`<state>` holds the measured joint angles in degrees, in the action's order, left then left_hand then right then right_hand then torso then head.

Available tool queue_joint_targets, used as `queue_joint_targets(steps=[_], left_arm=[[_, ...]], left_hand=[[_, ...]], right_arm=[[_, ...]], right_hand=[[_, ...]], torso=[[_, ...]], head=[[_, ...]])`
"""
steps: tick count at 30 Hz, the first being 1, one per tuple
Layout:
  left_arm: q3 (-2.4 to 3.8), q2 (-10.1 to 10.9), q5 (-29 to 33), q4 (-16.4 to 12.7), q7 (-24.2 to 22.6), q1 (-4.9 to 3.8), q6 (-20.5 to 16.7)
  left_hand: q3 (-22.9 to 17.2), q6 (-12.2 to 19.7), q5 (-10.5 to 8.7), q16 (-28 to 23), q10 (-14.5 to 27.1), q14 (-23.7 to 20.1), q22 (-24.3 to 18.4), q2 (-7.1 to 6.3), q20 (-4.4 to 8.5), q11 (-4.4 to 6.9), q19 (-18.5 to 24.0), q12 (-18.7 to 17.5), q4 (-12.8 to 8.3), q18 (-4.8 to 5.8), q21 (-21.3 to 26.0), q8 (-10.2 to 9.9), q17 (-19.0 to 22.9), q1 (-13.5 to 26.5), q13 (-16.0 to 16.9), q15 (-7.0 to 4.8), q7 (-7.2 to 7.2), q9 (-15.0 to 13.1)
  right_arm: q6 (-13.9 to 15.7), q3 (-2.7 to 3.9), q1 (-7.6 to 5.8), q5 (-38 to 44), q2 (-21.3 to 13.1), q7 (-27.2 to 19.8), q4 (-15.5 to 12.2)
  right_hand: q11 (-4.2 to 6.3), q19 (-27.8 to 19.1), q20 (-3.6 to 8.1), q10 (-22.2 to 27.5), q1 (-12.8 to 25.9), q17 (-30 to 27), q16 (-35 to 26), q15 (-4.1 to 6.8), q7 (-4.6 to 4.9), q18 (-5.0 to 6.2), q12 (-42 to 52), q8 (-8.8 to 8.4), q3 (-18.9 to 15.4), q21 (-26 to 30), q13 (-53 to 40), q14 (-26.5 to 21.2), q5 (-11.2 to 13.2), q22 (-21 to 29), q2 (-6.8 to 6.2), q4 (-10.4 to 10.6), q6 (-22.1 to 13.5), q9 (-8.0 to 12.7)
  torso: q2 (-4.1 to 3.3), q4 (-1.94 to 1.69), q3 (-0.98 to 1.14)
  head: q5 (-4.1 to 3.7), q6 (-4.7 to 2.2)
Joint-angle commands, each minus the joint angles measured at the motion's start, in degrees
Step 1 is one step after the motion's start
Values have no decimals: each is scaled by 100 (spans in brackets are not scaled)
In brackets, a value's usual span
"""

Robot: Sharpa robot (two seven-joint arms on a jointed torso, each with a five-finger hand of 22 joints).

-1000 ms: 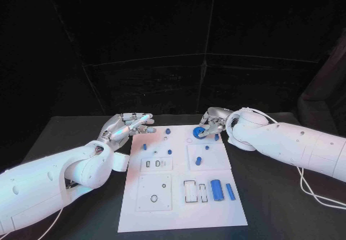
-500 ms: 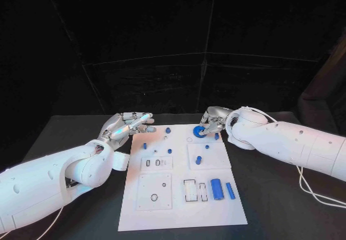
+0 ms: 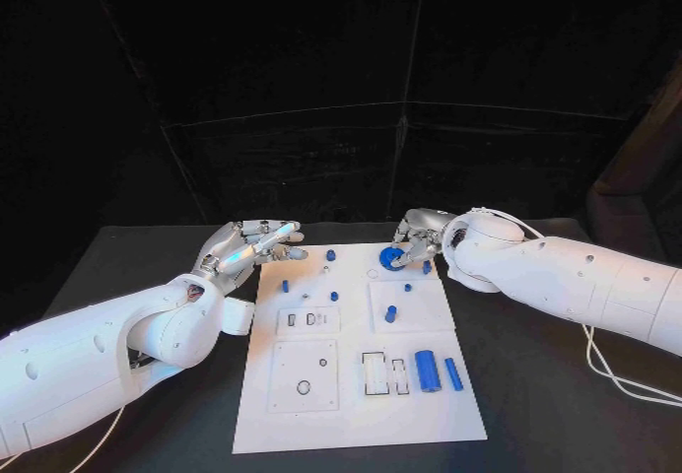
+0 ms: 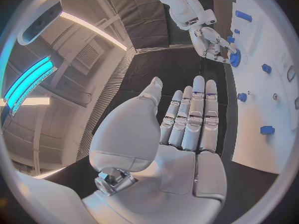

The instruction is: Assemble the parts on the task board

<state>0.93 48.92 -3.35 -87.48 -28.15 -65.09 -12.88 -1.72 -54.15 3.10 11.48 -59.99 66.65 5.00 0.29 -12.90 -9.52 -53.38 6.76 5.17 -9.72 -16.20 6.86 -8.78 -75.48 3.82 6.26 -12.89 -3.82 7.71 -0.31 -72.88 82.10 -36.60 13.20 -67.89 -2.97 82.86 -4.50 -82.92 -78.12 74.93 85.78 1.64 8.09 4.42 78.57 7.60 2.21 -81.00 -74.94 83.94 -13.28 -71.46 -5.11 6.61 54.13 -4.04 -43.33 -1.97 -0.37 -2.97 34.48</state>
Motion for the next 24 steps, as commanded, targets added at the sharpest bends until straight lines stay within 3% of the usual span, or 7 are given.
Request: queue_joint_targets(steps=[1,5,8,11,19,24], left_arm=[[4,-5,-19,-5,-11,-9,85],[4,-5,-19,-4,-8,-9,92],[4,-3,-19,-5,-7,-9,94],[4,-2,-19,-7,-6,-9,96],[4,7,-19,-13,-4,-9,95],[4,19,-19,-11,-6,-9,92]], left_hand=[[4,-11,-15,-30,-29,18,-9,54,-7,-14,-33,-26,-41,-87,36,-38,-8,-11,-5,18,-27,5],[4,-11,-16,-32,-29,16,-11,57,-7,-14,-33,-27,-43,-87,37,-39,-9,-12,-5,19,-27,5],[4,-11,-16,-32,-29,16,-11,57,-7,-14,-33,-27,-43,-87,37,-39,-9,-12,-5,19,-27,5],[4,-11,-17,-39,-30,12,-14,62,-8,-15,-32,-31,-49,-86,42,-42,-9,-16,-5,20,-28,5],[2,-13,-17,-45,-32,11,-18,71,-9,-15,-32,-34,-53,-86,47,-45,-10,-19,-5,20,-27,5],[0,-15,-18,-50,-34,10,-22,83,-9,-14,-33,-38,-59,-87,51,-47,-12,-23,-5,21,-27,4]], right_arm=[[-82,-5,1,332,26,29,9],[74,-6,8,599,46,65,-8],[280,-7,13,703,43,62,-54],[497,-7,17,751,25,23,-140],[1082,-6,23,719,-47,-67,-501],[1277,-5,22,688,-40,-73,-760]], right_hand=[[-7,30,-2,-61,-68,375,27,-24,5,-74,61,35,10,-43,-392,398,27,-20,7,-53,49,-2],[6,43,4,-107,-138,405,39,-14,-10,-82,157,85,118,-69,-502,401,20,-68,102,-132,160,-8],[49,52,26,-143,-255,427,47,17,-59,-87,227,180,346,-87,-583,403,321,-99,292,-201,372,-31],[79,72,46,-195,-250,449,54,40,-93,-97,314,221,471,-116,-678,406,254,-155,346,-223,477,-34],[119,122,87,-236,-77,467,59,78,-138,-124,373,228,707,-185,-757,409,-14,-291,297,-225,594,-8],[104,138,81,-236,264,479,61,67,-121,-134,361,168,710,-209,-760,412,-167,-336,115,-73,564,16]], torso=[[0,1,2],[0,-3,0],[1,-3,-1],[3,-2,-1],[0,-3,-4],[0,-11,-13]], head=[[8,4],[4,-2],[6,-6],[13,-14],[28,-33],[48,-41]])
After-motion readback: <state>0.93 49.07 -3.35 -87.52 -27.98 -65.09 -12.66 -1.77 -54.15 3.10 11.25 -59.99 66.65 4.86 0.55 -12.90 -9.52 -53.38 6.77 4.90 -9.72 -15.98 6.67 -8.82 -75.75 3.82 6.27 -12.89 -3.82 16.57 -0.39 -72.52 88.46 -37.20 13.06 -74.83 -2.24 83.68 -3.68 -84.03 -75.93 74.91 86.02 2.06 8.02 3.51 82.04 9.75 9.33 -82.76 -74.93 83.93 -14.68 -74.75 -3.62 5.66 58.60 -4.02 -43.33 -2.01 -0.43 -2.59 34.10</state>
